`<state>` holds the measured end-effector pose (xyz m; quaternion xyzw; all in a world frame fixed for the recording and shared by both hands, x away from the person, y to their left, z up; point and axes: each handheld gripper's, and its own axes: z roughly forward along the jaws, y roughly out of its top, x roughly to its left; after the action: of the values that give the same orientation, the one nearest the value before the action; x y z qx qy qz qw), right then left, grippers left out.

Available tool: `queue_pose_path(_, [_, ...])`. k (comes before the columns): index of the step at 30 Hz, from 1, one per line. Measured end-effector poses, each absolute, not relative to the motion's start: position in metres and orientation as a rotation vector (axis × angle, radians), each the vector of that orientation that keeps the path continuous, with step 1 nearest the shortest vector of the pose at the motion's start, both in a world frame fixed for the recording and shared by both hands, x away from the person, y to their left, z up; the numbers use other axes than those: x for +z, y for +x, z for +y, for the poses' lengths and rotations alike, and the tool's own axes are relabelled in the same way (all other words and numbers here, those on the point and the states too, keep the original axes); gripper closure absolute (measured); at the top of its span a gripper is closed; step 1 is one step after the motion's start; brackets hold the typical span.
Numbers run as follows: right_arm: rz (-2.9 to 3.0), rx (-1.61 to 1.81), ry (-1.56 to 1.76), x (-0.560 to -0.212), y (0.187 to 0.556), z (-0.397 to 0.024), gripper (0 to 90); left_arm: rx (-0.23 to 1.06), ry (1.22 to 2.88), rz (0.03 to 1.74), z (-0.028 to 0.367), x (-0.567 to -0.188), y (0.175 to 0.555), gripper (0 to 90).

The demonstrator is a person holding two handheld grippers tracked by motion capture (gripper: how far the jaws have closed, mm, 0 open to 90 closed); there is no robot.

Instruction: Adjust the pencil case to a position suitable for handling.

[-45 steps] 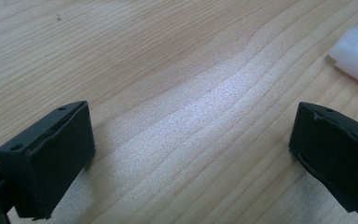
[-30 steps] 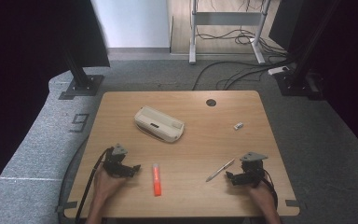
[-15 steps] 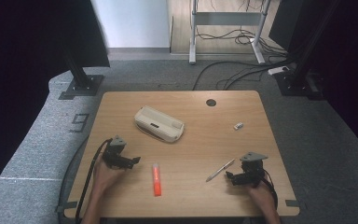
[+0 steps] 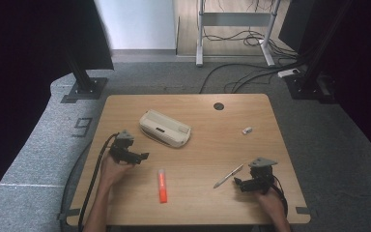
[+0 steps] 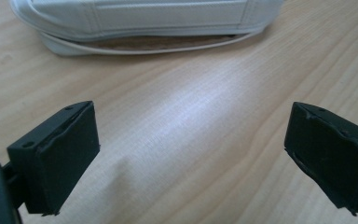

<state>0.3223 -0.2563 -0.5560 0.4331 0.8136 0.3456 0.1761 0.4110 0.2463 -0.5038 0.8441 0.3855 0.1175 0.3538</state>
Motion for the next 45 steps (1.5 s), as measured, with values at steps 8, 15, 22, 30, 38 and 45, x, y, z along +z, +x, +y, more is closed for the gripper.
queue_pose_path(8, [2.304,0.978,1.226,-0.556,0.322,-0.256,0.0,0.292,2.188,0.987,0.239,-0.495,0.429,3.5])
queue_pose_path(15, [2.304,0.979,1.226,-0.556,0.322,-0.256,0.0,0.277,2.195,0.976,0.232,-0.487,0.446,4.1])
queue_pose_path(22, [2.304,0.978,1.226,-0.556,0.322,-0.256,0.0,0.285,2.21,0.999,0.231,-0.485,0.465,4.6])
queue_pose_path(30, [2.3,0.977,1.23,-0.556,0.323,-0.256,0.0,0.293,2.194,1.034,0.23,-0.482,0.492,5.1])
queue_pose_path(38, [2.299,0.978,1.225,-0.556,0.323,-0.256,0.0,0.305,2.218,1.068,0.229,-0.481,0.512,5.6])
queue_pose_path(45, [2.3,0.978,1.226,-0.556,0.323,-0.256,0.0,0.316,2.232,1.108,0.231,-0.484,0.53,6.0])
